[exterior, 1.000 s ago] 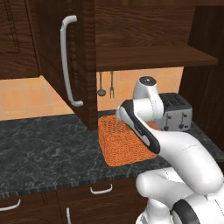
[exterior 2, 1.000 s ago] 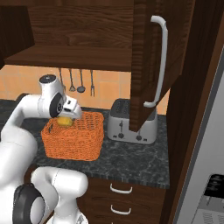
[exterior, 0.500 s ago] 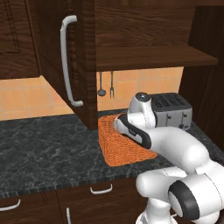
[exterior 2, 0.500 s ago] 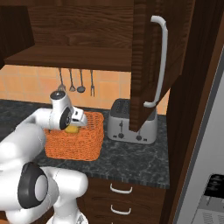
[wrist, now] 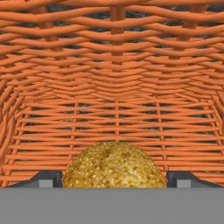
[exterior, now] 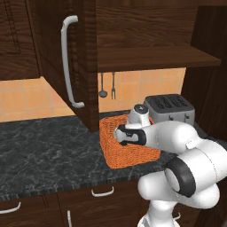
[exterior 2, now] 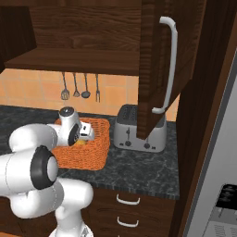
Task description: Open the cabinet, pick up the bread from the cabinet and place it in the basket. Then move the basket to the dining counter.
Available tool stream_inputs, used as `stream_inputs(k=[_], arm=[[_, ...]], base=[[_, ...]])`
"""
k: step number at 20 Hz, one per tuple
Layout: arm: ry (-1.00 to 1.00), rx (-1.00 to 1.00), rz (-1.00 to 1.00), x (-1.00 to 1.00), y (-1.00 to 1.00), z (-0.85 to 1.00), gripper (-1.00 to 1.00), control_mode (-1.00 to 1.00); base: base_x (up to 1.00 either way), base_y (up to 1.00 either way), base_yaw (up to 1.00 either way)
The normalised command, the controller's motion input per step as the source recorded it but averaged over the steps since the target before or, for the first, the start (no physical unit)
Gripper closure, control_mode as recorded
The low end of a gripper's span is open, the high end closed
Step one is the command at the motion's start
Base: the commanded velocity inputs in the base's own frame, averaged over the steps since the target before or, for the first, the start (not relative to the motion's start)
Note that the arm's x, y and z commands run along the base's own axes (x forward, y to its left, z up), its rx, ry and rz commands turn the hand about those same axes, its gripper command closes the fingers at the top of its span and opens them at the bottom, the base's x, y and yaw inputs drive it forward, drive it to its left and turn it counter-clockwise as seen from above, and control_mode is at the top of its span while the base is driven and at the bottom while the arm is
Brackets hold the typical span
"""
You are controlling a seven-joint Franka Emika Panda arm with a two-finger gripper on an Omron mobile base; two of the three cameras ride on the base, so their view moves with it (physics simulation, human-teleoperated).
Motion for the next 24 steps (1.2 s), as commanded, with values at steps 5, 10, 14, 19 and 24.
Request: stream_inputs(k=[5,10,14,19,24], arm=[[0.0,-0.03,0.0,0.0,0.1,0.27,-1.0,-1.0],[0.0,-0.03,0.0,-0.01,0.01,0.75,-1.0,-1.0],[0.0,0.0,0.0,0.0,0.0,0.02,-1.0,-1.0],[-0.05,-0.02,0.01,-0.3,0.21,0.14,-1.0,-1.0],[0.02,0.02,0.0,-0.8,0.59,0.55,-1.0,-1.0]], base=[[0.0,0.0,0.0],[0.0,0.0,0.0],[0.0,0.0,0.0],[0.0,0.0,0.0],[0.0,0.0,0.0]])
